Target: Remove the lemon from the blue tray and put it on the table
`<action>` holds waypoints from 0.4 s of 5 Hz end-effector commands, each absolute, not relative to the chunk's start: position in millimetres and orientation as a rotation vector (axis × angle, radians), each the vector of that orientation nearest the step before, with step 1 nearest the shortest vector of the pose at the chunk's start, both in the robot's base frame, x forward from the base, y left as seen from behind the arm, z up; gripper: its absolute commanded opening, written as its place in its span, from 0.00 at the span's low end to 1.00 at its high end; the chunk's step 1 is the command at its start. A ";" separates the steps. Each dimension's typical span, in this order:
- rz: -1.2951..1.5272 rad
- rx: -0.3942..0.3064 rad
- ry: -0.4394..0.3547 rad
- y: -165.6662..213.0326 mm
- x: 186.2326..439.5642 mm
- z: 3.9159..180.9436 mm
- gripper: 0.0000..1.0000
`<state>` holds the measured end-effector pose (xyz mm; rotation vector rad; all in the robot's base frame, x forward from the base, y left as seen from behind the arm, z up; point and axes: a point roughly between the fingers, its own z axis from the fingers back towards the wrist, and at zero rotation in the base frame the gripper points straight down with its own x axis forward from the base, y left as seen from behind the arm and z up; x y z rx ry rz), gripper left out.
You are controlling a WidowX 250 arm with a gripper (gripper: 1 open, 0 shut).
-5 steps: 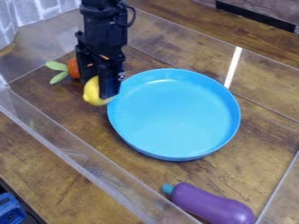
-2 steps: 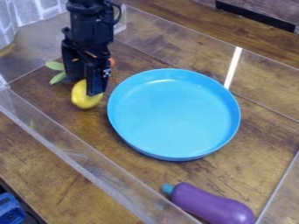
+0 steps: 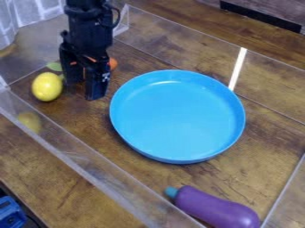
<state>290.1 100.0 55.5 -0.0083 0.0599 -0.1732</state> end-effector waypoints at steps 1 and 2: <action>-0.169 0.015 0.024 106.6 293.1 54.0 1.00; -0.179 0.037 0.008 109.9 293.7 48.2 1.00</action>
